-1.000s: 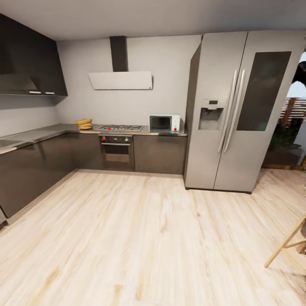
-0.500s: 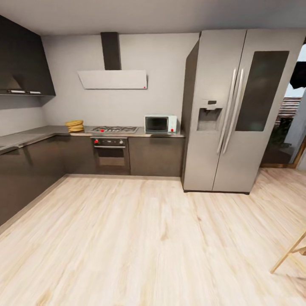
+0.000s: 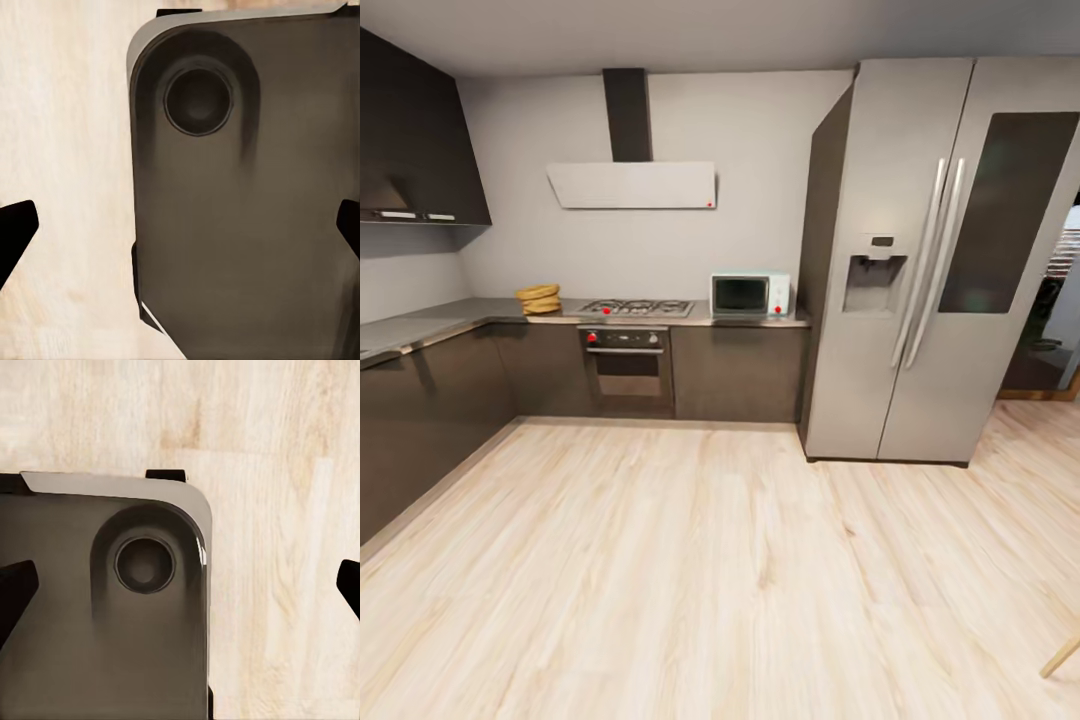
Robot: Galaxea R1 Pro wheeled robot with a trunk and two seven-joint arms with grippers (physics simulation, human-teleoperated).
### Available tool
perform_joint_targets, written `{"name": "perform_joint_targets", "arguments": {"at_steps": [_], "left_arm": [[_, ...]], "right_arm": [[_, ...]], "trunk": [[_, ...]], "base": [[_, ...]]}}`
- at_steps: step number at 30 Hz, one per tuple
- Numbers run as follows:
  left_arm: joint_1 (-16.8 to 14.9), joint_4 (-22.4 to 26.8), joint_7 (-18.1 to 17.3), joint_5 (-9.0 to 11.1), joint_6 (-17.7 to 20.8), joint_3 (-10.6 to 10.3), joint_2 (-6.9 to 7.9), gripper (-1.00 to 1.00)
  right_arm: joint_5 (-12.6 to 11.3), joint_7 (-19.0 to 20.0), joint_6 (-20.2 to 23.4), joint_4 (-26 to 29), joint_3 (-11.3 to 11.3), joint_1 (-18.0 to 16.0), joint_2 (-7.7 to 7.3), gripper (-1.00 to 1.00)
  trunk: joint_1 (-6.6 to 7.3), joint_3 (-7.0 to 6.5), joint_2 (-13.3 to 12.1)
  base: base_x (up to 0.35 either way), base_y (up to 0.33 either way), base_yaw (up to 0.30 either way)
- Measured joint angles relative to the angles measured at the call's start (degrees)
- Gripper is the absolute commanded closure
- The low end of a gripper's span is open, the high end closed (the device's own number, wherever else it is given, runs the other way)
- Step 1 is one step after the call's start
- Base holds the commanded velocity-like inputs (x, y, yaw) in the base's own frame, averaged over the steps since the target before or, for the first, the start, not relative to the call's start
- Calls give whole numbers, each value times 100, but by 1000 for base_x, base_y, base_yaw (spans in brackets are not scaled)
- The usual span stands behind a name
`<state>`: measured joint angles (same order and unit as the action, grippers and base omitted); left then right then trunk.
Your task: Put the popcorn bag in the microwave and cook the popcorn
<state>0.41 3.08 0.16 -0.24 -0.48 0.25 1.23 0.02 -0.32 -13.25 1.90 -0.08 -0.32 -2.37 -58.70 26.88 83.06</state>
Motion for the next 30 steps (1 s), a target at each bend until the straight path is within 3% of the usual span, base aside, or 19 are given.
{"name": "perform_joint_targets", "arguments": {"at_steps": [16, 30], "left_arm": [[0, 1, 0, 0, 0, 0, 9, -100], [0, -1, 0, 0, 0, 0, 25, -100]], "right_arm": [[5, 0, -1, 0, 6, 0, 0, -100], [6, 0, -1, 0, 8, 0, 0, -100]], "trunk": [[0, 0, 0], [1, 0, 0]], "base": [[271, 184, -75], [328, 18, -94]]}}
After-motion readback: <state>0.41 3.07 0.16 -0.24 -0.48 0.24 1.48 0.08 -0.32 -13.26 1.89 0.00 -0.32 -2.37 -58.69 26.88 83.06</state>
